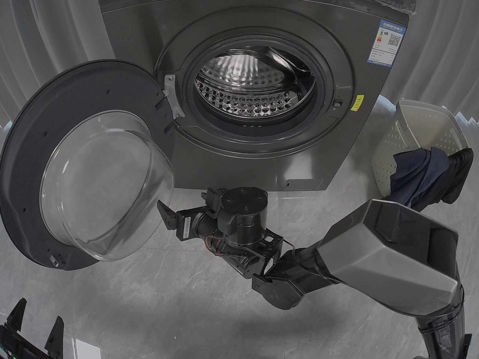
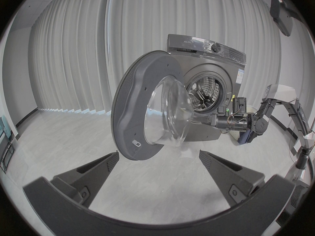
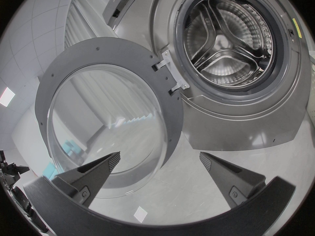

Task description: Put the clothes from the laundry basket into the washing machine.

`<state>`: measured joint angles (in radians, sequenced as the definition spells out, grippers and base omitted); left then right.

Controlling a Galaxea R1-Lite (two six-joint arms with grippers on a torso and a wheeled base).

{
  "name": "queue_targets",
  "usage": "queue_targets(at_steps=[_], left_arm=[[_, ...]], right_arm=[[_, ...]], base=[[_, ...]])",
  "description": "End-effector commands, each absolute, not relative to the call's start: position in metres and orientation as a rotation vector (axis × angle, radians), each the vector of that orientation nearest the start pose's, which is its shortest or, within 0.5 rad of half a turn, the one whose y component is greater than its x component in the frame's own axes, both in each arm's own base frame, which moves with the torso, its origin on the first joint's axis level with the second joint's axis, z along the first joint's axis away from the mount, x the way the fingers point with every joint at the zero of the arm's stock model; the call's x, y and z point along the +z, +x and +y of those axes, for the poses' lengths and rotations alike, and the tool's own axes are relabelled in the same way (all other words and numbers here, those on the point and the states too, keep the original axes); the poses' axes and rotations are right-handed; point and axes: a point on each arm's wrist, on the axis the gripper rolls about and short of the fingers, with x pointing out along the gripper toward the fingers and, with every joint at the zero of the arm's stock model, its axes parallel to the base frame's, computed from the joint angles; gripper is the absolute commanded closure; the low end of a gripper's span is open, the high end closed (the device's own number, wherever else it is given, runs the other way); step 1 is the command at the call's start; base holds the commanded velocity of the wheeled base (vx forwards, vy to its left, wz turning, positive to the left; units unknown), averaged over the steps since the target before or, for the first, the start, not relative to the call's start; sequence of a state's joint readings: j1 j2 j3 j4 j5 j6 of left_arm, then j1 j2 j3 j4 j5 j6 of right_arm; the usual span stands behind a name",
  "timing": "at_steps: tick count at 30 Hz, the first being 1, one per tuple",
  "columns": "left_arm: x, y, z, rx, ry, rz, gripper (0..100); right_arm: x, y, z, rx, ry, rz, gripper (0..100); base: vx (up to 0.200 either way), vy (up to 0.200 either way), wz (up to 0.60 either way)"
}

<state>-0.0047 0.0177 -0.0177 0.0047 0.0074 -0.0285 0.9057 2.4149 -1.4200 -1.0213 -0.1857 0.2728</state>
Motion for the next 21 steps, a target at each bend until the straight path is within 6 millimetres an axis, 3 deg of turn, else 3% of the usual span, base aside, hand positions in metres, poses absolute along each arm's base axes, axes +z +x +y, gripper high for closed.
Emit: queue_targets(at_steps=[1, 3, 9, 10, 11, 12, 14, 16, 17, 18, 21], left_arm=[[0.075, -0.023, 0.000, 0.003, -0.029, 0.005, 0], [0.075, -0.023, 0.000, 0.003, -0.029, 0.005, 0], [0.075, -0.023, 0.000, 0.003, -0.029, 0.005, 0], [0.075, -0.023, 0.000, 0.003, -0.028, 0.005, 0], [0.076, -0.023, 0.000, 0.003, -0.028, 0.006, 0], [0.075, -0.023, 0.000, 0.002, -0.026, 0.005, 0], [0.075, -0.023, 0.000, 0.002, -0.025, 0.005, 0], [0.075, -0.023, 0.000, 0.002, -0.025, 0.005, 0], [0.075, -0.023, 0.000, 0.002, -0.025, 0.005, 0], [0.075, -0.023, 0.000, 0.003, -0.025, 0.005, 0], [0.075, -0.023, 0.000, -0.001, -0.025, 0.005, 0]], right_arm=[[0.103, 0.302, 0.374, 0.705, 0.280, 0.067, 0], [0.105, 0.296, 0.363, 0.691, 0.264, 0.089, 0], [0.170, 0.268, 0.270, 0.595, 0.286, 0.066, 0], [0.187, 0.255, 0.233, 0.551, 0.292, 0.048, 0], [0.193, 0.249, 0.218, 0.534, 0.291, 0.037, 0], [0.207, 0.230, 0.182, 0.497, 0.290, 0.007, 0], [0.223, 0.204, 0.141, 0.448, 0.287, -0.053, 0], [0.228, 0.178, 0.108, 0.397, 0.280, -0.087, 0], [0.228, 0.176, 0.106, 0.392, 0.279, -0.087, 0], [0.224, 0.153, 0.080, 0.339, 0.273, -0.094, 0], [0.211, 0.118, 0.051, 0.284, 0.255, -0.096, 0]], base=[[0.000, 0.000, 0.00], [0.000, 0.000, 0.00], [0.000, 0.000, 0.00], [0.000, 0.000, 0.00], [0.000, 0.000, 0.00], [0.000, 0.000, 0.00], [0.000, 0.000, 0.00], [0.000, 0.000, 0.00], [0.000, 0.000, 0.00], [0.000, 0.000, 0.00], [0.000, 0.000, 0.00]])
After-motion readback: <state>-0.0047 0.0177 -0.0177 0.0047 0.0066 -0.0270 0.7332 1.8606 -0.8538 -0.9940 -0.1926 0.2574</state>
